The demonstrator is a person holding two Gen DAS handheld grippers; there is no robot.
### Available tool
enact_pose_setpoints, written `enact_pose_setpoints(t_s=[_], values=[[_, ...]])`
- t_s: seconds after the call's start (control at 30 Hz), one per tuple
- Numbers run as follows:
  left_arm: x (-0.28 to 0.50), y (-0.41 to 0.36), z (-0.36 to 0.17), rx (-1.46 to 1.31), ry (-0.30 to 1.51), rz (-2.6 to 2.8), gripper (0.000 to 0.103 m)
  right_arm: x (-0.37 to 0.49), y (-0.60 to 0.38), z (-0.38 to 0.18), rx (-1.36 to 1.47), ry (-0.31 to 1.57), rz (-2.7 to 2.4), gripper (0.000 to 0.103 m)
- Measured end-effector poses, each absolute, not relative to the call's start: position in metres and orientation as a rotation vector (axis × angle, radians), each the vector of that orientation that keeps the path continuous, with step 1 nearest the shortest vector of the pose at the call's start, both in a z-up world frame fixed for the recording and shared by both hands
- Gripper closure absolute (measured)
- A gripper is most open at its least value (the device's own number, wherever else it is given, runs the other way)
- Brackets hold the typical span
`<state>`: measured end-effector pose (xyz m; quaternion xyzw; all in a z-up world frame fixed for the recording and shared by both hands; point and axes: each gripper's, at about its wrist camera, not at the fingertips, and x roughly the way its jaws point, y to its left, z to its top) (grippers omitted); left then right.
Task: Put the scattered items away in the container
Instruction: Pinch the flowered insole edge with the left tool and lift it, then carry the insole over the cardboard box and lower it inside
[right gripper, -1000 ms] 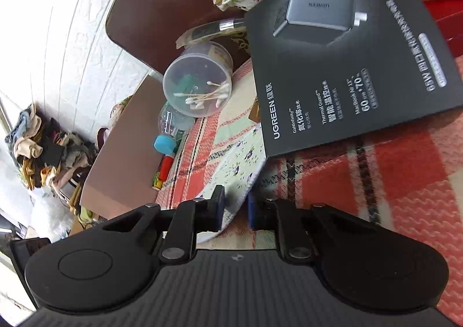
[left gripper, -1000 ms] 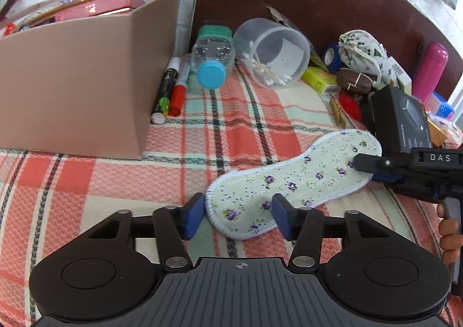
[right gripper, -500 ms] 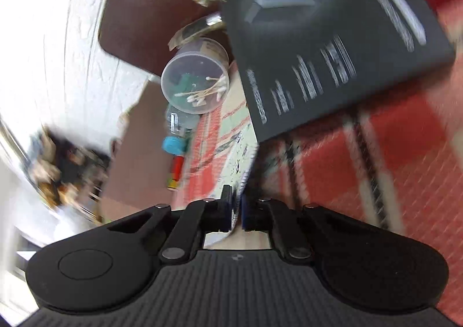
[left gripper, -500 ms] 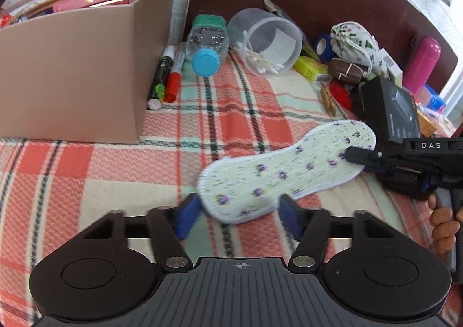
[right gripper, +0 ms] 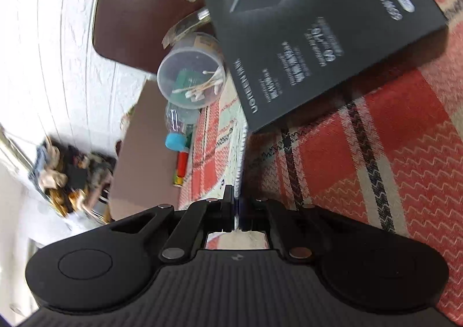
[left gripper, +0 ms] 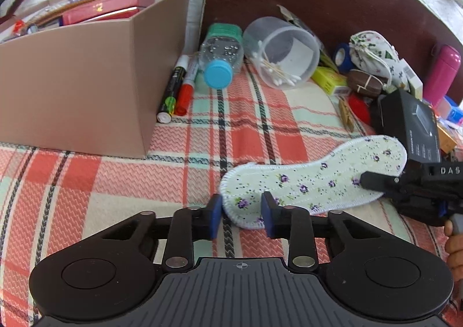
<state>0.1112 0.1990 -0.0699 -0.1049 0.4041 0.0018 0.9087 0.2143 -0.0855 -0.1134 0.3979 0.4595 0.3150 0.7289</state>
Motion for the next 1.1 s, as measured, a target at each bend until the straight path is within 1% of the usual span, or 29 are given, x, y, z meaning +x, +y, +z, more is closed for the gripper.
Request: enact_pose_setpoints(t_s=[0.1, 0.33, 0.57, 0.73, 0.87, 1.1], values=[[0.108, 0.204, -0.068, -0.242, 0.820, 0.011, 0.089, 0.213, -0.085, -0.113, 0.855, 1.006, 0.696, 0.101], [0.109, 0.204, -0.069, -0.248, 0.826, 0.016, 0.090, 0.209, -0.089, -0.111, 0.817, 0.992, 0.700, 0.101], [0.105, 0.207, -0.067, -0.256, 0.825, 0.016, 0.099, 0.208, -0.094, -0.112, 0.834, 0.995, 0.709, 0.100], [0.098, 0.210, -0.066, -0.274, 0.832, -0.001, 0.100, 0.210, -0.099, -0.115, 0.903, 1.011, 0.722, 0.100], [0.091, 0.211, -0.063, -0.284, 0.831, -0.011, 0.103, 0.208, -0.101, -0.113, 0.929, 1.011, 0.738, 0.100], [0.074, 0.219, -0.048, -0.334, 0.786, -0.030, 0.103, 0.204, -0.102, -0.085, 0.913, 0.960, 0.806, 0.100]])
